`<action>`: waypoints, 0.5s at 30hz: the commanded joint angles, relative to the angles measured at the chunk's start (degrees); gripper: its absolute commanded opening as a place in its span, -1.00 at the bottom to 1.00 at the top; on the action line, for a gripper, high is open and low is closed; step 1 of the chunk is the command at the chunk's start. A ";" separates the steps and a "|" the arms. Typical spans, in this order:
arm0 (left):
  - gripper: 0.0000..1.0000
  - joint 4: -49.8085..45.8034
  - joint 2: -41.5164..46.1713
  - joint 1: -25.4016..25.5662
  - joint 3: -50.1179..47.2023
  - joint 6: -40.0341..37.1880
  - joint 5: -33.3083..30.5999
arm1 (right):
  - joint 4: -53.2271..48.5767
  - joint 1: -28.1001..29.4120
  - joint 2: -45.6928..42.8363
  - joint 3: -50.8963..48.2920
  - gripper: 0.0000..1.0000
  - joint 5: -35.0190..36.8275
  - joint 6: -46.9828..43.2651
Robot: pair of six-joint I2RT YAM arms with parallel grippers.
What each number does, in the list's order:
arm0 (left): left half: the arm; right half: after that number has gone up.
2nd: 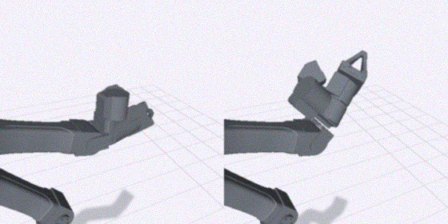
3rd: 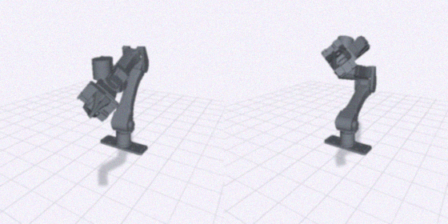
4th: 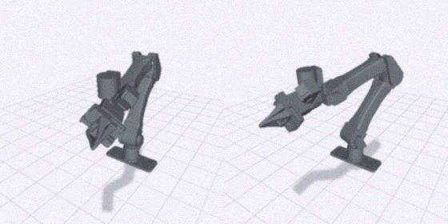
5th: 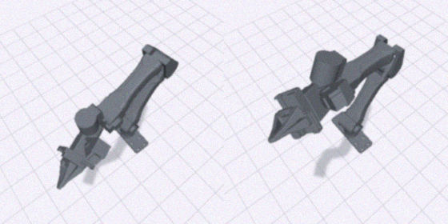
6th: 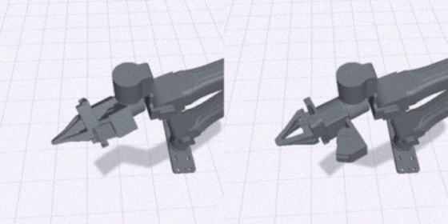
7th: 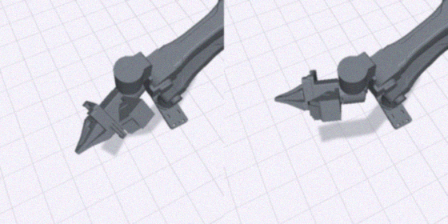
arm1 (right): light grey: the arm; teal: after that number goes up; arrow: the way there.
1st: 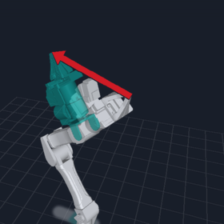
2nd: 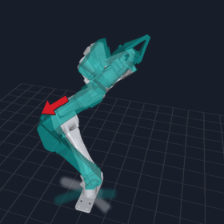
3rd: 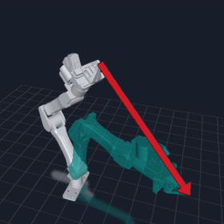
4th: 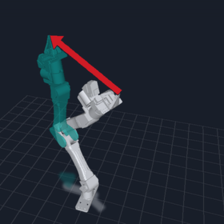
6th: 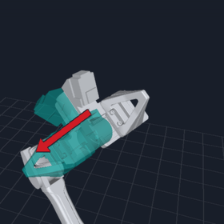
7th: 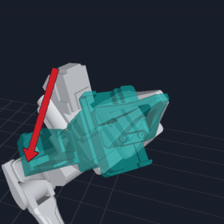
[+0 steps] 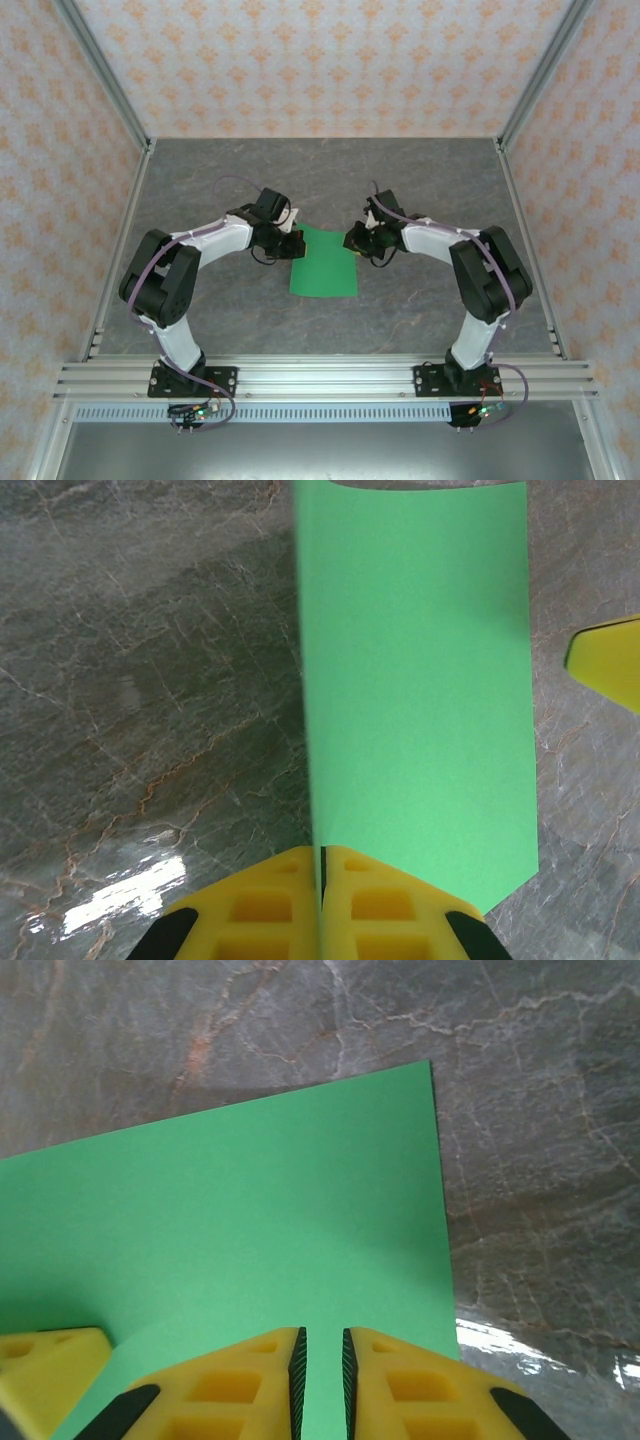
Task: Fold a paper plane with a square sheet of paper (fold left side to right side)
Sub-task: First fold in half a square sheet of paper at the center of the table.
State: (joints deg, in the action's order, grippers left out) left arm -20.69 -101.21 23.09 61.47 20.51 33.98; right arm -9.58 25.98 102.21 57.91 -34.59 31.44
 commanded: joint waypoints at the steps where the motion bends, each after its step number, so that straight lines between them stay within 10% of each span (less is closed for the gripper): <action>1: -1.00 -1.56 -0.19 -0.28 1.66 0.38 -0.32 | -0.14 0.62 2.12 1.93 -0.60 -0.25 -0.95; 15: -0.46 3.16 4.12 -0.24 1.06 4.93 7.08 | -6.46 1.36 5.60 1.90 -0.59 4.05 -3.32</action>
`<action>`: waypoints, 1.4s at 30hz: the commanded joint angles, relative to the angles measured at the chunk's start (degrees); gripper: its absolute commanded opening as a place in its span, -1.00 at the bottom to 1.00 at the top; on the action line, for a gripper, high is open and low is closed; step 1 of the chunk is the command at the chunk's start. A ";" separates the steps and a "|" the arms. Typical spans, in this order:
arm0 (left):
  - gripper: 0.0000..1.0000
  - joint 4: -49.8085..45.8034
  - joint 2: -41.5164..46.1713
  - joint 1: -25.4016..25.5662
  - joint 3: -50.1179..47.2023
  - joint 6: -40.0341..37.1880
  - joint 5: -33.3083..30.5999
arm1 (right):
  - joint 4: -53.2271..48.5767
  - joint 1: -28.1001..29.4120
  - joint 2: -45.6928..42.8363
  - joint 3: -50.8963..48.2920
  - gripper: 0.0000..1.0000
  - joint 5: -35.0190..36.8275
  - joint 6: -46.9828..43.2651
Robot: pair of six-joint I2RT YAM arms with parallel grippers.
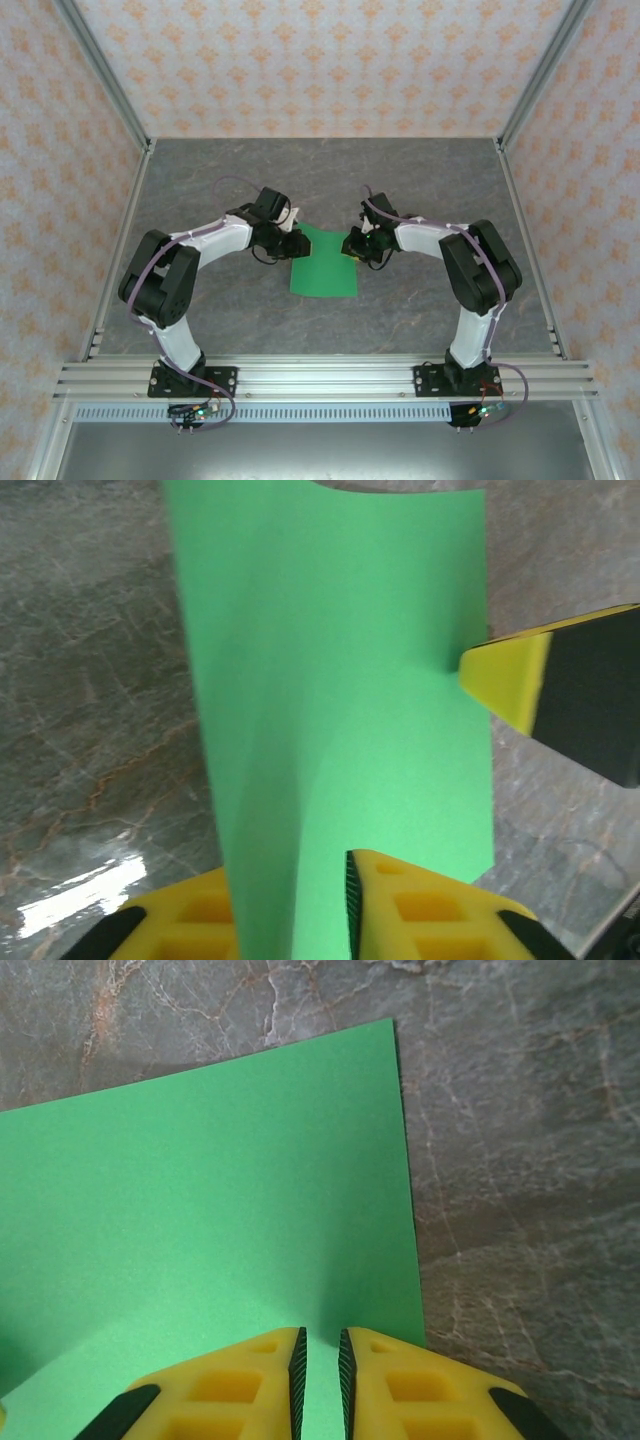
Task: Fold a paper plane with a square sheet of paper (fold left side to right side)
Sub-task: First fold in half a square sheet of paper at the center of the table.
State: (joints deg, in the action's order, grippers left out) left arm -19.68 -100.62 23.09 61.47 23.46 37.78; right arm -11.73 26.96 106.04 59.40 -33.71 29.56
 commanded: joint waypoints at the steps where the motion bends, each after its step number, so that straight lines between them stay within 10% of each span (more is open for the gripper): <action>1: -0.41 2.79 4.05 -0.28 0.98 2.52 4.07 | -4.36 0.42 1.85 0.37 -0.59 3.43 -1.38; 19: 0.13 12.90 2.43 2.26 0.26 9.99 11.00 | -4.02 0.86 2.11 0.10 -0.58 4.34 -1.24; 42: 0.19 16.56 -3.05 3.98 1.73 12.13 11.64 | -2.96 0.86 -2.57 2.53 -0.46 5.00 -1.88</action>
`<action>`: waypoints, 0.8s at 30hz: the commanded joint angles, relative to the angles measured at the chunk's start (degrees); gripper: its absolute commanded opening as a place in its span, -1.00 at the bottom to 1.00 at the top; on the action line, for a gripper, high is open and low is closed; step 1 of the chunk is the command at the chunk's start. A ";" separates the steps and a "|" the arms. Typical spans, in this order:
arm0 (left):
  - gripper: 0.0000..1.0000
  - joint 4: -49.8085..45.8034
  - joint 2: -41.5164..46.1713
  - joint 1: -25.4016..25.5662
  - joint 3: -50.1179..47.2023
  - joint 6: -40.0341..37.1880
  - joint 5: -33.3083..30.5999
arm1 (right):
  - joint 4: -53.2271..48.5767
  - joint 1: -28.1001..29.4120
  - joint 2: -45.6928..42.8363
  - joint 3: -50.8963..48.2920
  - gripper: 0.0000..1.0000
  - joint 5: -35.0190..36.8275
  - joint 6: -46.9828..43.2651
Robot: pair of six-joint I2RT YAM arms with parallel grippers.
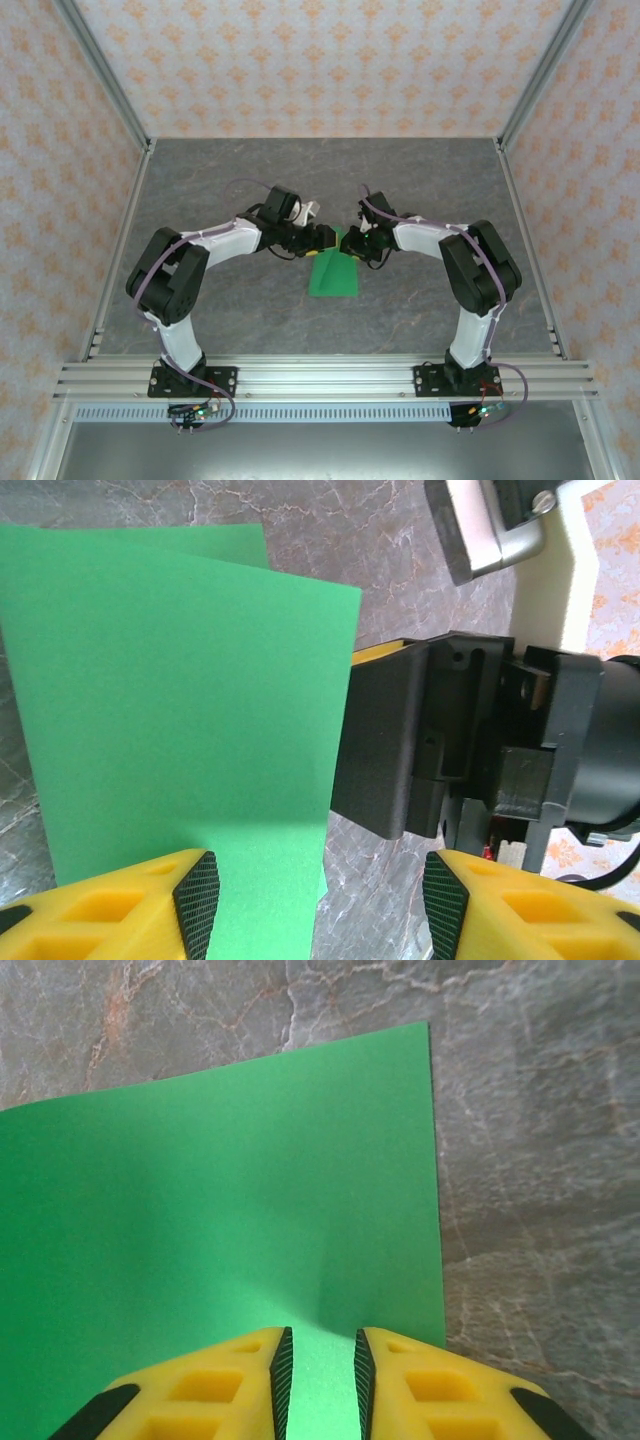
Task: Fold a paper plane with a square sheet of paper (fold left side to right side)
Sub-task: First fold in half a square sheet of paper at the center of the table.
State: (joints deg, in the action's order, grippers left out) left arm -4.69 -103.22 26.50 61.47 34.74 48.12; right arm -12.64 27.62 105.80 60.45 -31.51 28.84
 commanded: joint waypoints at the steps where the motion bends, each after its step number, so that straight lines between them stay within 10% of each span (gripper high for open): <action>1: 0.20 1.52 -0.49 0.48 1.72 0.79 1.25 | -2.00 0.16 -2.10 1.43 -0.46 2.84 -1.19; 14: 0.21 1.03 -0.95 0.54 1.63 0.68 0.50 | 0.34 -2.03 -10.63 -1.65 -0.32 2.75 0.53; 24: 0.14 1.13 -0.98 0.51 1.41 0.59 -0.39 | 20.38 -3.21 -18.04 -14.40 -0.10 -3.20 12.96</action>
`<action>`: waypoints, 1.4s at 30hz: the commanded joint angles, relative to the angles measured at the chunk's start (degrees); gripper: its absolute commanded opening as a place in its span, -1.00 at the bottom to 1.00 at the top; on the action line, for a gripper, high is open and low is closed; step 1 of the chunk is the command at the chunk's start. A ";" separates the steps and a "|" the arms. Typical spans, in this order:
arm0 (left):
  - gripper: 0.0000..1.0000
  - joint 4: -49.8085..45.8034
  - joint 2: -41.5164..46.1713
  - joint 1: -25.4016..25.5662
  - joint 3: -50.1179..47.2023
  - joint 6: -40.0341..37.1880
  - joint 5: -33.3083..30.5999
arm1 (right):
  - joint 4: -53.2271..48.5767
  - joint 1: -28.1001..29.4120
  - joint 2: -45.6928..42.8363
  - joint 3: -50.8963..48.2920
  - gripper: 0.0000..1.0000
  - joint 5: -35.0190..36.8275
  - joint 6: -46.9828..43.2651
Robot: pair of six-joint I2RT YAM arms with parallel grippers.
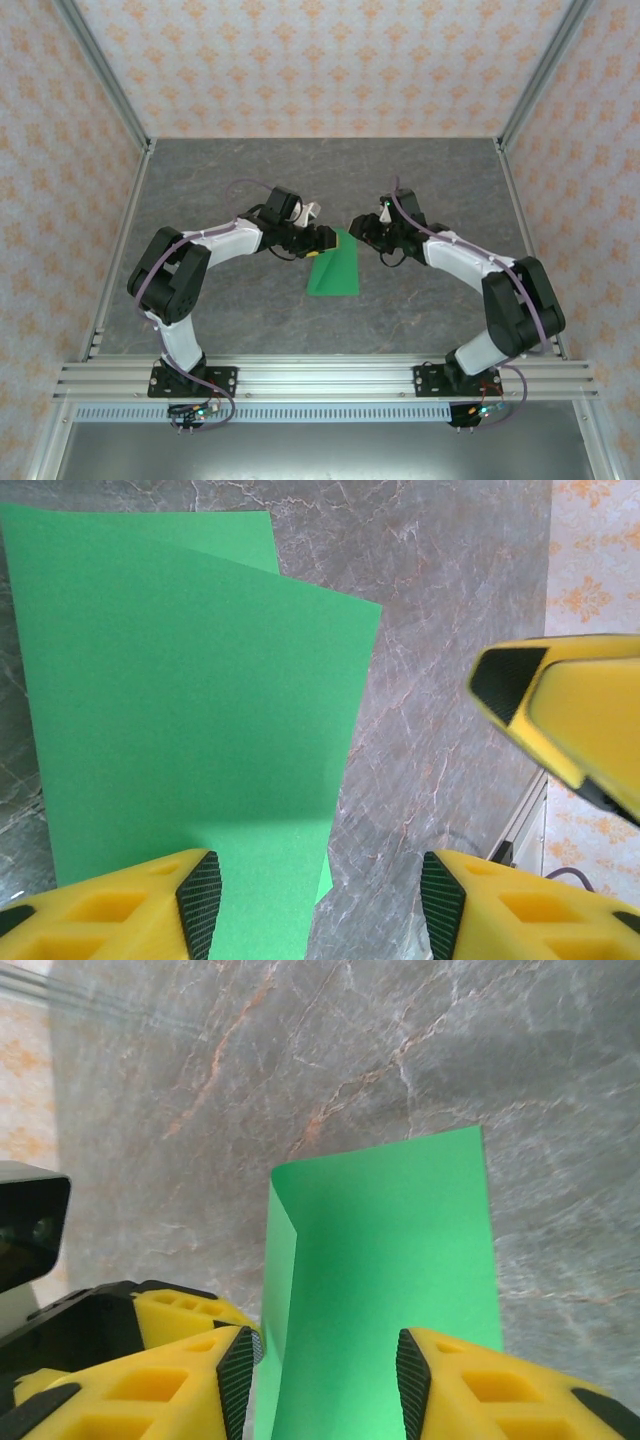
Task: Fold a paper plane with a square sheet of paper (fold left side to right side)
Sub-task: First fold in half a square sheet of paper at the center of the table.
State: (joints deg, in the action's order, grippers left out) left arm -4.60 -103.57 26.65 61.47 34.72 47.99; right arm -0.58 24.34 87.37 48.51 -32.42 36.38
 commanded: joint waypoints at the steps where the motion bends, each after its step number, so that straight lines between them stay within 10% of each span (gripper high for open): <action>1: 0.12 1.08 -0.68 0.38 1.42 0.62 -0.27 | 10.87 0.01 0.90 -3.29 -0.11 -3.00 6.85; 20: -0.14 0.54 -0.84 0.39 1.74 0.44 -0.08 | 23.53 1.63 8.11 -4.70 -0.20 -7.08 12.49; 25: -0.14 0.50 -0.80 0.33 1.75 0.45 -0.11 | 23.60 1.96 9.07 -4.36 -0.50 -7.25 12.33; 31: -0.04 -1.57 1.23 0.35 1.48 -0.94 -1.37 | 17.56 1.94 9.38 -1.77 -0.86 -5.93 8.09; 42: 0.13 -7.51 5.48 0.30 -1.54 -3.08 -8.78 | 1.95 1.44 11.77 5.05 -0.88 0.83 -3.38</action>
State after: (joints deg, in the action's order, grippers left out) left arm -9.08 -99.53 26.65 61.12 32.93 42.44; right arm 6.74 26.11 97.49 51.99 -34.68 37.45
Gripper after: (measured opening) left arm 0.564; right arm 0.062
